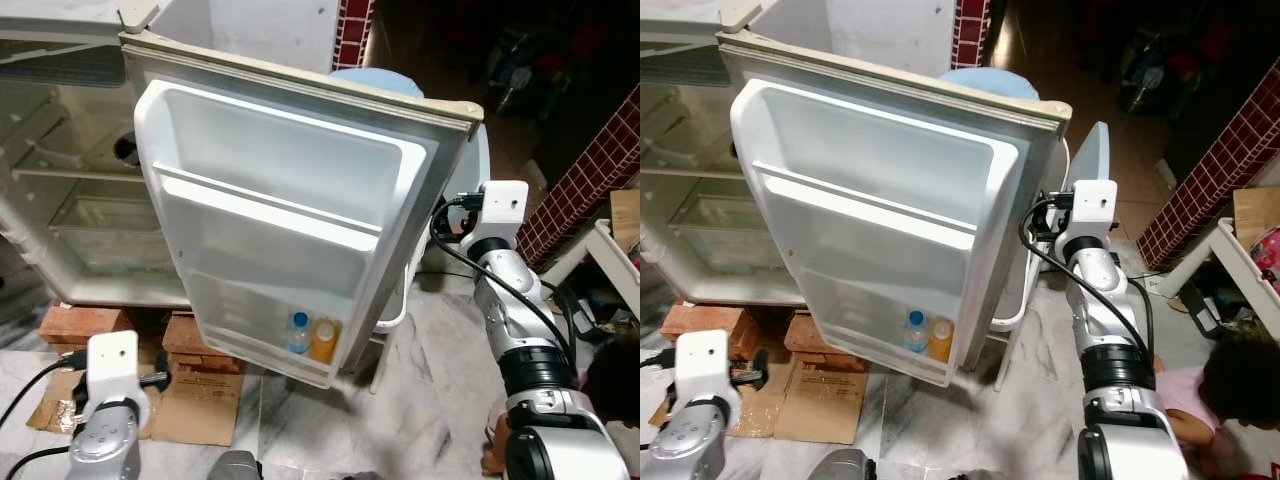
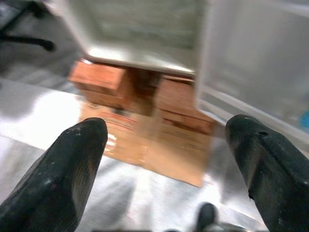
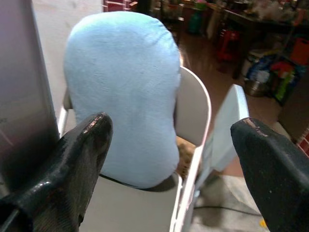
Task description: Restocking fridge
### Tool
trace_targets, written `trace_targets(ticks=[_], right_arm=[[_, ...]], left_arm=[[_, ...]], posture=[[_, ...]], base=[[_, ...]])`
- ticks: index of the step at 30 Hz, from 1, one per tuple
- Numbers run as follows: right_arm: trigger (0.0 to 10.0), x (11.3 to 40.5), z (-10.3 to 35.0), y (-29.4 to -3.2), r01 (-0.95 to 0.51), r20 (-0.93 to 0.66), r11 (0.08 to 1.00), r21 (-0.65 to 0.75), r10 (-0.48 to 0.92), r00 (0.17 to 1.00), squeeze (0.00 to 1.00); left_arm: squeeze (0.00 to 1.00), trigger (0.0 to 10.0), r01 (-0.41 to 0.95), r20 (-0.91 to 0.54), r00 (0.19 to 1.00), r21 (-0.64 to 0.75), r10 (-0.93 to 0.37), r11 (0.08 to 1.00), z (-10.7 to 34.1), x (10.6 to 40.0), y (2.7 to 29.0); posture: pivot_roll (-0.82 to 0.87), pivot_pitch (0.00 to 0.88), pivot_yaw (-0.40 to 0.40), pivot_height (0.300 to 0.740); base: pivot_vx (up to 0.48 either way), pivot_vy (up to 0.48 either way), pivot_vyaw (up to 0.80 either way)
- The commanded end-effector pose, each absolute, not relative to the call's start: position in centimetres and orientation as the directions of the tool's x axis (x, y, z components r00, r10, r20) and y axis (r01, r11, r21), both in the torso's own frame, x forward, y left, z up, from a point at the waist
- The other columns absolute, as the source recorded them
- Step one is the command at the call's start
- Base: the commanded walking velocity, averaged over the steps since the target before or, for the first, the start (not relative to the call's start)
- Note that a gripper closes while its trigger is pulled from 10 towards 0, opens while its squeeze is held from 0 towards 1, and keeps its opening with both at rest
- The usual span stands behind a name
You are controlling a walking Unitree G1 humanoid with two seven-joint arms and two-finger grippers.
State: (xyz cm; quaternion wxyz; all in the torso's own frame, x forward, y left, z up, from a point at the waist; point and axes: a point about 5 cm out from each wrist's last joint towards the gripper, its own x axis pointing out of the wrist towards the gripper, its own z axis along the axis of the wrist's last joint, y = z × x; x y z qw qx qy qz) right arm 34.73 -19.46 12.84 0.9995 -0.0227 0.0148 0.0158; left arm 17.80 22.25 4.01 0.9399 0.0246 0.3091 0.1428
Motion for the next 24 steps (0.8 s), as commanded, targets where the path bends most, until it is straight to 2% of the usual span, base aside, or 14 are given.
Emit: trace_targets(ticks=[1, 5, 13, 18, 24], right_arm=[[10.0, 35.1, 13.8, -18.7, -0.078, 0.010, 0.996, -0.045, 0.079, 0.997, 0.00], [10.0, 35.0, 13.7, -18.7, -0.101, 0.010, 0.994, -0.028, 0.101, 0.995, 0.00], [10.0, 34.4, 12.9, -16.8, -0.281, -0.031, 0.959, 0.027, 0.282, 0.959, 0.00], [10.0, 32.9, 11.4, -16.2, -0.462, -0.121, 0.885, 0.063, 0.466, 0.877, 0.00], [10.0, 31.8, 9.9, -17.3, -0.520, -0.212, 0.854, -0.009, 0.507, 0.836, 0.00]], left_arm=[[0.00, 10.0, -0.253, -0.616, 0.744, 0.097, 0.258, 0.963, 3.4, 17.4, 22.3], [0.00, 10.0, -0.236, -0.637, 0.732, 0.096, 0.242, 0.967, 3.0, 17.2, 22.4], [0.00, 10.0, -0.219, -0.631, 0.739, 0.104, 0.235, 0.970, 3.1, 17.5, 22.1], [0.00, 10.0, -0.216, -0.635, 0.737, 0.101, 0.230, 0.971, 3.1, 17.5, 22.2], [0.00, 10.0, -0.216, -0.635, 0.737, 0.104, 0.231, 0.971, 3.1, 17.7, 22.3]], posture=[[0.11, 0.000, -0.067, 0.740], [0.11, 0.000, -0.067, 0.740], [0.11, 0.000, -0.072, 0.740], [0.11, 0.000, -0.072, 0.740], [0.11, 0.000, -0.066, 0.740]], base=[[0.000, 0.000, 0.74], [0.000, 0.000, 0.73], [0.000, 0.000, 0.66], [-0.079, 0.000, 0.00], [-0.412, 0.000, 0.00]])
